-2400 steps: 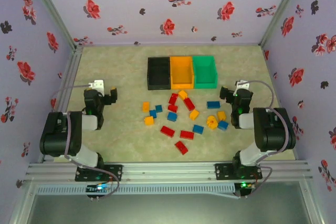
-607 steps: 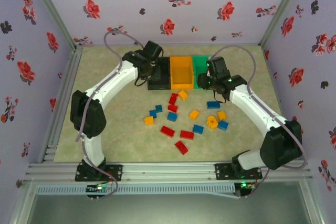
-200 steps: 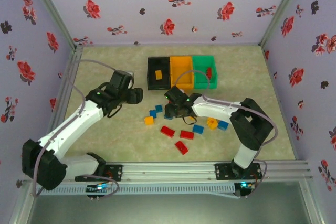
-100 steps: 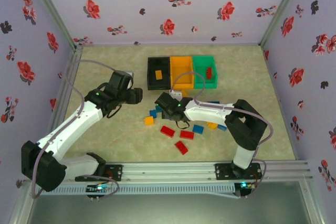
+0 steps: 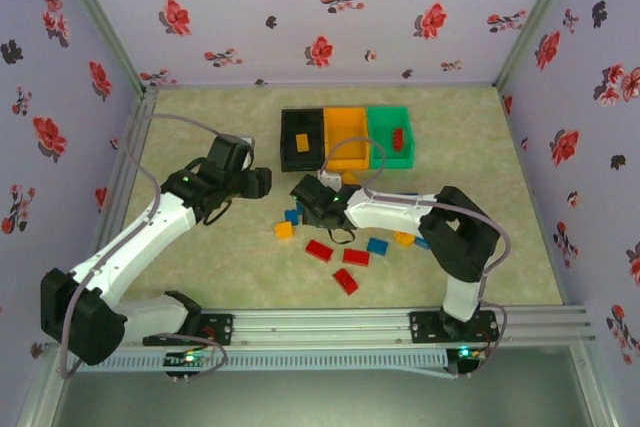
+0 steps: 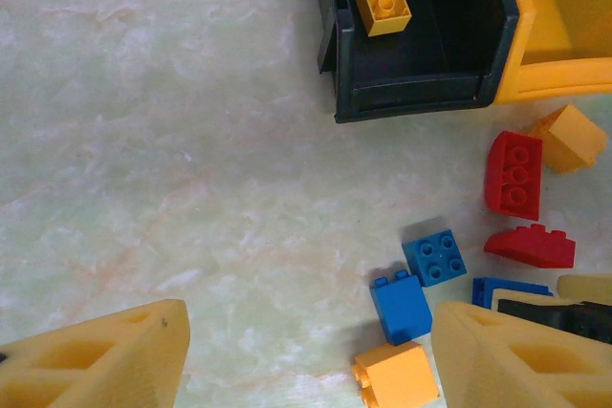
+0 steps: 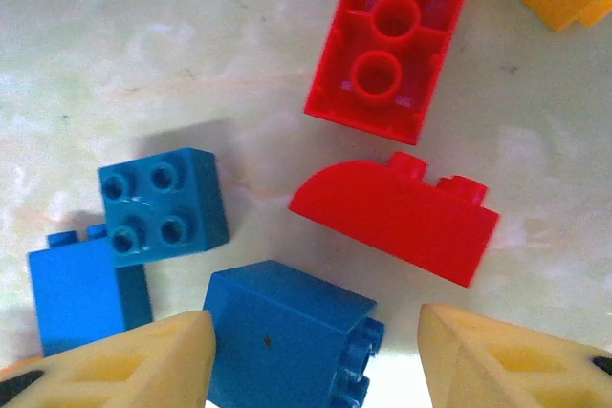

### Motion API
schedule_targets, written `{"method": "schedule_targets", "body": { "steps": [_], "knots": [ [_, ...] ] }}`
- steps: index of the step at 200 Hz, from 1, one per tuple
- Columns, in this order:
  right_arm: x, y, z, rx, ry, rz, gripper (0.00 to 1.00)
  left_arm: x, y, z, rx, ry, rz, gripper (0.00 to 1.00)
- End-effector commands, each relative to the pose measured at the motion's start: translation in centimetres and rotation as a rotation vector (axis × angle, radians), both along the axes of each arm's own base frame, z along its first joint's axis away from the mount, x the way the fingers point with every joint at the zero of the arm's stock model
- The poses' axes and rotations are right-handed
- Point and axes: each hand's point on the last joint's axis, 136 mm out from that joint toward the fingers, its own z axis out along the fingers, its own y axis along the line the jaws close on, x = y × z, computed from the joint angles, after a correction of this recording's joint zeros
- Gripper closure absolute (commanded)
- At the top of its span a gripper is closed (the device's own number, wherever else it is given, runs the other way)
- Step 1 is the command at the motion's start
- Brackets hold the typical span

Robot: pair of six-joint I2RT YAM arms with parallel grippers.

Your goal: Sort the legos into containers by color

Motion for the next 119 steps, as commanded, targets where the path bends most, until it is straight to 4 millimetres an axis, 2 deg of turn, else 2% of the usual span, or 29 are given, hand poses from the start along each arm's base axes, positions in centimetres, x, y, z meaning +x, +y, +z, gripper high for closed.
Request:
{"method": "schedule_targets", "body": {
  "steps": [1,54,119],
  "knots": [
    [-0.4,0.67,-0.99,0.005,0.028,-0.003,0.41,-0.13,0.06,-0.44,0.02,0.005,-0.006,0.32],
    [-0.44,1.27,-1.3,0.013,0.035,0.012,0.42,-0.17,0.11,-0.6,0.022,0.01,-0.003,0.32],
    [-0.28,1.48,-0.76,0.014,0.023,0.039,0.63,-0.28,0.13,-0.59,0.022,0.013,-0.004,0.32]
  ]
}}
